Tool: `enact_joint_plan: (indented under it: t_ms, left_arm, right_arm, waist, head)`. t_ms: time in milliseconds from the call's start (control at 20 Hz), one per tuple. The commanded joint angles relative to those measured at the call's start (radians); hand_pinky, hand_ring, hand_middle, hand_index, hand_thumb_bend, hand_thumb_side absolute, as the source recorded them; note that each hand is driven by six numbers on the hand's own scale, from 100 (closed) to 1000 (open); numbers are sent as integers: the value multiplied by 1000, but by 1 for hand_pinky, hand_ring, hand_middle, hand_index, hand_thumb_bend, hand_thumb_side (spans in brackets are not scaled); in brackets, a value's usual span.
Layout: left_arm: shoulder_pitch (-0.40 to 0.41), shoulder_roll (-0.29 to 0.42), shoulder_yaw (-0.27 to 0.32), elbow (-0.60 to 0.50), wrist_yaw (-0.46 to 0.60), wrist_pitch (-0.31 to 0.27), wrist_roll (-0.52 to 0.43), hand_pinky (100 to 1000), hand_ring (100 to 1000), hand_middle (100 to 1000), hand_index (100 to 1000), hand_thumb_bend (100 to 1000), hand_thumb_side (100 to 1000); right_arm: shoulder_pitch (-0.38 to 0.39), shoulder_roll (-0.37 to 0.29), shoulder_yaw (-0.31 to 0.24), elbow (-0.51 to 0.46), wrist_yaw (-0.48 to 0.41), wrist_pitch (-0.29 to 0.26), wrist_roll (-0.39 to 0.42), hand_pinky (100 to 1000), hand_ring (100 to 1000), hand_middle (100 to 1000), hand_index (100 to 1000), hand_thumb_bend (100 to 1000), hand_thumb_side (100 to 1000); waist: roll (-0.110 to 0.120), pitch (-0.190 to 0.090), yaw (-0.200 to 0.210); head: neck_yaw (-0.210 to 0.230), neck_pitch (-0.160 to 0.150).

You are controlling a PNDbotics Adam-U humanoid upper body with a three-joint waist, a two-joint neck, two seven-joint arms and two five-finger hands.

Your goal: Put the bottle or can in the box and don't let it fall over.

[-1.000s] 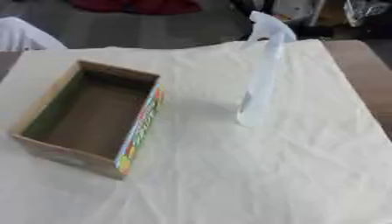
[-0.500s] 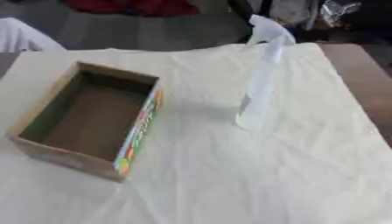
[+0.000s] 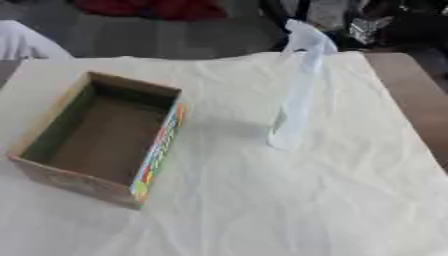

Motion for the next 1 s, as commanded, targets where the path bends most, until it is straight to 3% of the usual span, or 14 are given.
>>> enact_joint_plan:
  t_ms: [50, 500, 1000]
  left_arm:
    - [-13, 34, -1, -21, -2, -1, -4, 846, 596, 678, 730, 100, 757]
    - [-16, 35, -3, -21, -2, 0, -6, 845, 596, 677, 729, 100, 759]
    - [-17, 37, -4, -21, -3, 0, -8, 844, 595, 678, 729, 100, 760]
  right_arm:
    - [-27, -21, -4, 16, 11, -14, 59, 821, 854, 861, 909, 109, 543]
    - [-71, -4, 12, 47, 5, -47, 161, 829, 861, 866, 913, 100, 568]
    - [-102, 12, 25, 63, -81, -67, 181, 819, 853, 858, 915, 100, 638]
  waist:
    - [-2, -11, 2]
    - [-4, -8, 6]
    - [-6, -5, 9]
  head:
    - [-3, -13]
    - [-6, -23]
    - [-7, -27]
